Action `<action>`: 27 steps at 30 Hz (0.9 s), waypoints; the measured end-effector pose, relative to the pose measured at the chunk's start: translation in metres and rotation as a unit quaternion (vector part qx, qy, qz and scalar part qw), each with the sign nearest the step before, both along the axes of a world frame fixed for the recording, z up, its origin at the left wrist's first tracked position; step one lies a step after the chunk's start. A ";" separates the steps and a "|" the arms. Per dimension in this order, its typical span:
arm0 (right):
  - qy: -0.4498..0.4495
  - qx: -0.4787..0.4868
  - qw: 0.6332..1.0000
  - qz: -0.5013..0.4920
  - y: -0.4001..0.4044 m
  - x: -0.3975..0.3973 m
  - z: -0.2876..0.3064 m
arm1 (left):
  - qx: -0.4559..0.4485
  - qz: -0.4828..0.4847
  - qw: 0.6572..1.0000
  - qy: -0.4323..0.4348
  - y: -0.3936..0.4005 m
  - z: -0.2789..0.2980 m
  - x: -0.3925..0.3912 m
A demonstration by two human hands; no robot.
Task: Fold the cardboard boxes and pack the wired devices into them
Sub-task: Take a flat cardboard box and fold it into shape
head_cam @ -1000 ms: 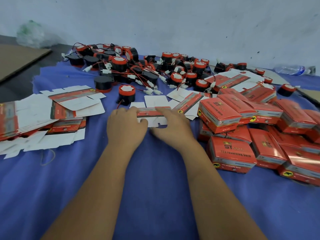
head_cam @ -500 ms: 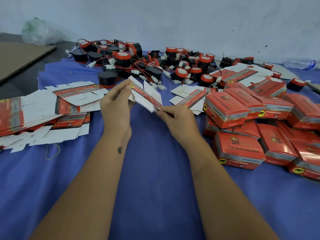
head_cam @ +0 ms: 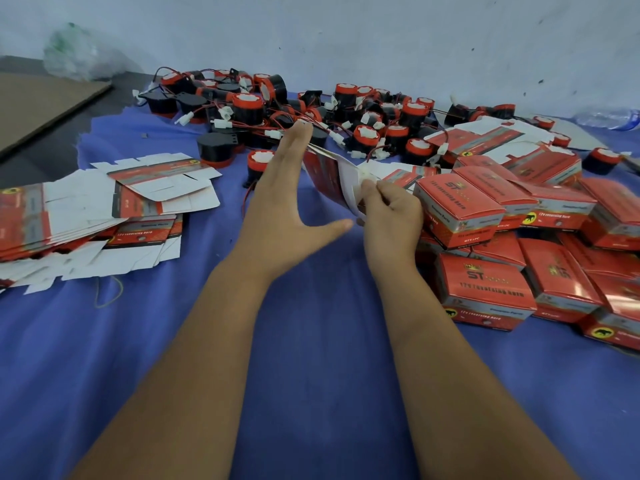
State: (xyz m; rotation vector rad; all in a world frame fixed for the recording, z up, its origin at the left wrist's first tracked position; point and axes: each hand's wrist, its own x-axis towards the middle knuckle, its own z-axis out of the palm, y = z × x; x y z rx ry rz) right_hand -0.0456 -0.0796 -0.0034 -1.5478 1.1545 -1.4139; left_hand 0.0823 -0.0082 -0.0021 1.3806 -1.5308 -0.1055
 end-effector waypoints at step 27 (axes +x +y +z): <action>-0.196 0.048 0.979 -0.029 0.008 0.007 0.011 | -0.048 0.027 0.995 0.078 0.002 0.007 -0.005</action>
